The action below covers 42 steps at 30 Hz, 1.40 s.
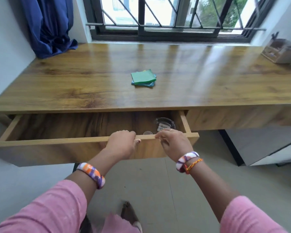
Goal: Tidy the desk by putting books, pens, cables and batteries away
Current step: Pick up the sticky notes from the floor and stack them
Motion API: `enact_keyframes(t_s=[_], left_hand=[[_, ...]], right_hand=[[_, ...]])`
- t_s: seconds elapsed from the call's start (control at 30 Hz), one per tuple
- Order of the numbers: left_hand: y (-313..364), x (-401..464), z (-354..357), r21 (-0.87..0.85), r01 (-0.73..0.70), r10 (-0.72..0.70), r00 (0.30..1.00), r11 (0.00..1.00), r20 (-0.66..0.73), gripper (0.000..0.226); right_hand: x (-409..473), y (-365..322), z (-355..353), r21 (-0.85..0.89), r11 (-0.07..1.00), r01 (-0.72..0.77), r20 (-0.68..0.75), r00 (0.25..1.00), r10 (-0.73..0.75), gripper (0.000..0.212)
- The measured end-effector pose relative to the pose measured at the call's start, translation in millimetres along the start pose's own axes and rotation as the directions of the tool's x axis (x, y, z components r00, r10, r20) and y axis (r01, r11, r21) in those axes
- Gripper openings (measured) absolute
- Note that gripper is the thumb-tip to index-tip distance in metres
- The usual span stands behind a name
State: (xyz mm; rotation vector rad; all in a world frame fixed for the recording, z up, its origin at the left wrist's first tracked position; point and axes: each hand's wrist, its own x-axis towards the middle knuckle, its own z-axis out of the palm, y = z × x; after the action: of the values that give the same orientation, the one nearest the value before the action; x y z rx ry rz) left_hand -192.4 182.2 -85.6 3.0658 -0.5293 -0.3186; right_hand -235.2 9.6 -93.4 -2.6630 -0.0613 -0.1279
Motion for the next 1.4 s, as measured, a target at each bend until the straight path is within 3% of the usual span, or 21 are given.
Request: enact_keyframes(t_s=[0.13, 0.27, 0.43, 0.7, 0.9, 1.13, 1.4], left_hand=[[6.3, -31.8, 0.0, -0.073, -0.002, 0.009, 0.996, 0.997, 0.092, 0.033], [12.3, -66.1, -0.3, -0.067, -0.039, 0.050, 0.982, 0.997, 0.182, 0.033], [15.5, -95.6, 4.0, -0.260, -0.020, 0.117, 0.925, 0.966, 0.361, 0.037], [20.8, -122.3, 10.8, -0.266, -0.072, 0.205, 0.832, 0.961, 0.516, 0.032], [28.1, -132.1, 14.4, -0.331, -0.016, 0.236, 0.733, 0.944, 0.638, 0.025], [33.0, -133.9, 16.9, -0.342, 0.023, 0.256, 0.614, 0.940, 0.746, 0.033], [27.1, -120.9, 34.7, -0.436, 0.114, 0.365, 0.385, 0.893, 0.848, 0.029]], right_hand=[[-17.8, -7.0, -14.7, -0.012, 0.998, -0.064, 0.139, 0.988, 0.065, 0.022], [-39.8, -8.1, -29.7, 0.020, 0.999, -0.038, 0.333, 0.942, 0.029, 0.024], [-64.8, -15.0, -39.1, 0.026, 0.998, -0.065, 0.556, 0.830, 0.039, 0.015], [-87.8, -23.9, -41.5, -0.054, 0.998, -0.037, 0.764, 0.642, 0.065, 0.018], [-98.3, -25.5, -34.0, -0.074, 0.996, -0.040, 0.864, 0.497, 0.084, 0.018], [-103.4, -23.5, -28.4, 0.007, 0.996, -0.088, 0.927, 0.373, 0.026, 0.017], [-101.3, -21.4, -15.1, 0.062, 0.993, -0.096, 0.985, 0.164, -0.045, 0.018]])
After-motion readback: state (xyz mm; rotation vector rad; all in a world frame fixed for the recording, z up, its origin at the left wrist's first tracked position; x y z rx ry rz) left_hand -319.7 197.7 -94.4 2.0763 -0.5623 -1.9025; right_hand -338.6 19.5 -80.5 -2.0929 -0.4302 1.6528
